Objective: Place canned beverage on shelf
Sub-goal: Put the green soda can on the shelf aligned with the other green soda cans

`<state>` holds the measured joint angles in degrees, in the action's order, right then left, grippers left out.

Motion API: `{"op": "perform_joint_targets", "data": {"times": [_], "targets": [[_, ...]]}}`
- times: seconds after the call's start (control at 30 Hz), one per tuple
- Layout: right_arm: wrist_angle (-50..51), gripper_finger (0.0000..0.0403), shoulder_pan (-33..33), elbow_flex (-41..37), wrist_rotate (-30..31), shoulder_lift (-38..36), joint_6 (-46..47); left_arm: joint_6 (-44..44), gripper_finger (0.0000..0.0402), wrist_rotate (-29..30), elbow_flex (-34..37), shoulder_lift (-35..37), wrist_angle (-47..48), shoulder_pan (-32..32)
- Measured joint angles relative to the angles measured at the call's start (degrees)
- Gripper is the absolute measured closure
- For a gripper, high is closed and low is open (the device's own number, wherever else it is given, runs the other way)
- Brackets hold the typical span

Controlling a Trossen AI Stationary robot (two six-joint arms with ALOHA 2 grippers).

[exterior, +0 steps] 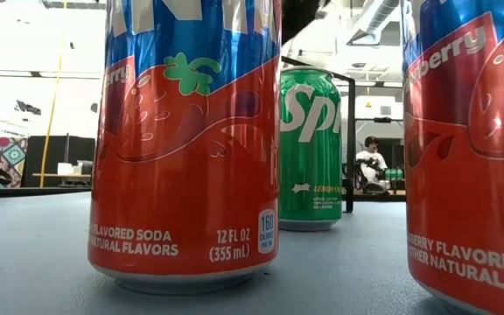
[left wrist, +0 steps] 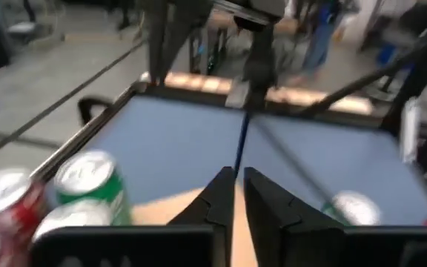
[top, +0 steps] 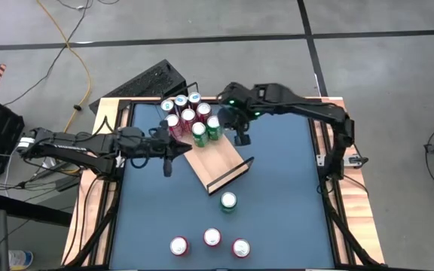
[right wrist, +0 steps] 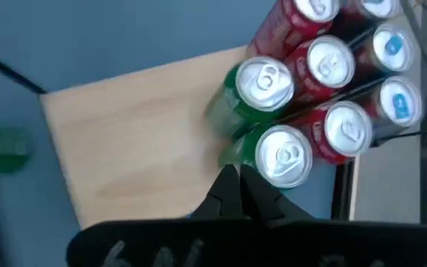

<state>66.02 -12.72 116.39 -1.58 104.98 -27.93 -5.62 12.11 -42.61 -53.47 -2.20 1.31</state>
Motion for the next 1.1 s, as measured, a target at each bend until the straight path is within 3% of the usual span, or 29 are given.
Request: {"op": "perform_joint_targets", "data": {"times": [0.13,0.33,0.47,0.63,0.73,0.83,0.93,1.1], "targets": [[5.2,0.0403,2.1,8.6,0.6,-1.9,4.0,2.4,0.0337,-1.7,0.0,0.0,-5.0,0.6],[11.2,0.0403,3.8,17.7,3.8,-4.4,11.8,2.5,0.0237,-6.2,0.0,-0.9,-6.3,1.5],[11.0,0.0403,4.7,18.3,6.9,-7.3,17.1,6.2,0.0180,-11.0,-0.2,-3.7,-9.1,3.4],[12.5,0.0403,5.4,18.3,7.7,-9.1,24.3,5.0,0.0144,-13.1,-5.1,-10.1,-8.5,6.3],[15.7,0.0403,7.3,18.2,8.0,-10.0,24.6,7.2,0.0143,-13.2,-10.8,-15.0,-5.1,9.2],[18.6,0.0403,9.8,18.2,7.9,-11.1,24.0,11.3,0.0147,-9.4,-18.8,-21.4,4.6,12.3],[21.6,0.0403,11.6,18.2,7.8,-12.9,24.7,10.3,0.0147,-5.1,-28.4,-29.1,13.5,14.1],[23.8,0.0403,16.6,18.2,7.8,-15.7,28.8,7.9,0.0141,-0.8,-44.9,-43.4,19.5,16.5]]}}
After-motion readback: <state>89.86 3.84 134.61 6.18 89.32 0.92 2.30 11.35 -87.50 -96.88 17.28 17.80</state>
